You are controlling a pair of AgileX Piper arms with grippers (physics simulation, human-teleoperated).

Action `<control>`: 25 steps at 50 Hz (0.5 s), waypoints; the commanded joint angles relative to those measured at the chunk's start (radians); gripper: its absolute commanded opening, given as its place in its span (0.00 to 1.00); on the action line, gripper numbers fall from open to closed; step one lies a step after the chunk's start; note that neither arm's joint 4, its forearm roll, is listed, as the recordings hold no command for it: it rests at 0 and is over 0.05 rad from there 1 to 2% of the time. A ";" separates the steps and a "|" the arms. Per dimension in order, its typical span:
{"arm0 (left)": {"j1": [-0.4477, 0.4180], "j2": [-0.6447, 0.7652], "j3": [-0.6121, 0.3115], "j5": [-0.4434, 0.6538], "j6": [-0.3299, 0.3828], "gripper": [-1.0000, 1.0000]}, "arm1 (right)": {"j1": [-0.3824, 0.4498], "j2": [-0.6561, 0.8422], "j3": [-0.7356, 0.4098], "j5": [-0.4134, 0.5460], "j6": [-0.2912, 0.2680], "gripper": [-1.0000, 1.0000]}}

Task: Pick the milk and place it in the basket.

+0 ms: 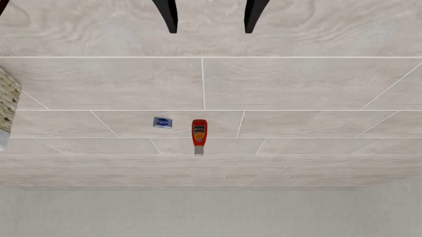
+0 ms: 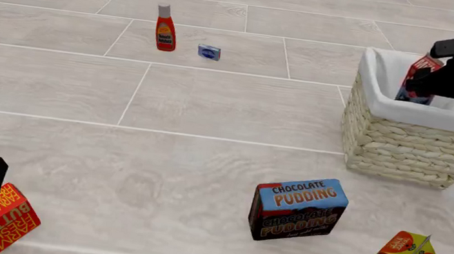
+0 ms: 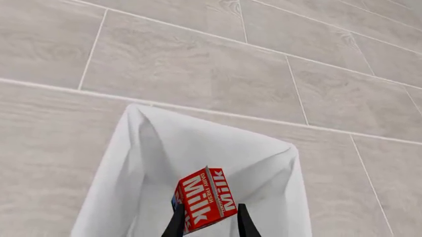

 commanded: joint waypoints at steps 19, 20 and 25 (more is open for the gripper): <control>0.000 0.000 0.000 0.000 0.000 1.00 | 0.000 -0.016 -0.023 -0.001 0.020 1.00; 0.000 0.000 0.000 0.000 0.000 1.00 | 0.001 -0.020 -0.022 0.000 0.021 1.00; 0.000 0.000 0.000 0.000 0.000 1.00 | 0.001 -0.036 -0.019 0.001 0.021 1.00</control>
